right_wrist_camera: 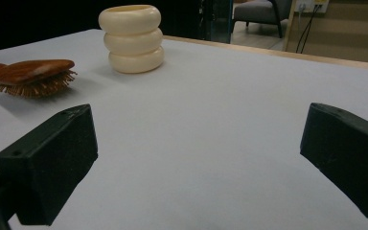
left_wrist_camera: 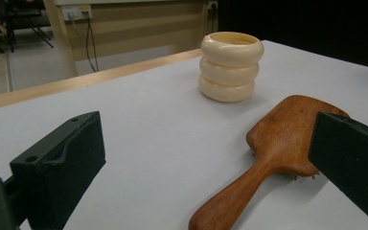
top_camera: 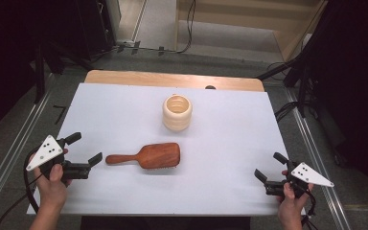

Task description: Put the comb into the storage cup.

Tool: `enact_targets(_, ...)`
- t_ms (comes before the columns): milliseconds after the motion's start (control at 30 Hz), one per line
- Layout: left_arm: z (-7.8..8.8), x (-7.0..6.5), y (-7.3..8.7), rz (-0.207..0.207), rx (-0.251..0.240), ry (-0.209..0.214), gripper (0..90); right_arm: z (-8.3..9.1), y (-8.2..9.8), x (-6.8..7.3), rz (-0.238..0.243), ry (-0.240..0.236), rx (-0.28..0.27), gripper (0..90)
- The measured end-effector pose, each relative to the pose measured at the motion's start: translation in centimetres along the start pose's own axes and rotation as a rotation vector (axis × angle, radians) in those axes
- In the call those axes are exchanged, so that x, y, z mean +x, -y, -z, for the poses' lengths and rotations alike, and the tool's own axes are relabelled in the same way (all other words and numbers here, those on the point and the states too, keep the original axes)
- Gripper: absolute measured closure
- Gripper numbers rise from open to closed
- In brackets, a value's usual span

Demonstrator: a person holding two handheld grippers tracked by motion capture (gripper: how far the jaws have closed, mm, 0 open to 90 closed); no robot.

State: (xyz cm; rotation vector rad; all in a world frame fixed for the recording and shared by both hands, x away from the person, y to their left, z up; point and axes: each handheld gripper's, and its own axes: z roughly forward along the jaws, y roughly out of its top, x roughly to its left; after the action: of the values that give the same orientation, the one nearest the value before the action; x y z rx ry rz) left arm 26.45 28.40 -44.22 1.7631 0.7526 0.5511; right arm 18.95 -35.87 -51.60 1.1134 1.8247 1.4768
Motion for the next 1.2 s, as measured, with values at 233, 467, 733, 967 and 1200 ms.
enact_targets(233,-1.2,0.2,-1.2,-0.005,0.023,0.053,0.0,0.0,0.0,0.0,0.002,-0.002,0.002,0.0)
enact_targets(467,-2.5,-0.2,-2.1,-0.015,0.036,0.092,0.0,-0.1,0.0,0.0,0.002,-0.003,0.006,0.0)
enact_targets(733,-3.7,-0.2,-3.0,-0.038,0.066,0.118,0.0,-0.2,0.0,0.0,0.007,-0.007,0.011,0.0)
enact_targets(967,-4.7,-0.1,-3.7,-0.063,0.104,0.127,0.0,-0.3,0.0,0.0,0.012,-0.010,0.012,0.0)
enact_targets(1200,-5.9,-0.1,-4.2,-0.082,0.154,0.163,0.0,-0.3,0.0,0.1,0.012,-0.011,0.015,0.0)
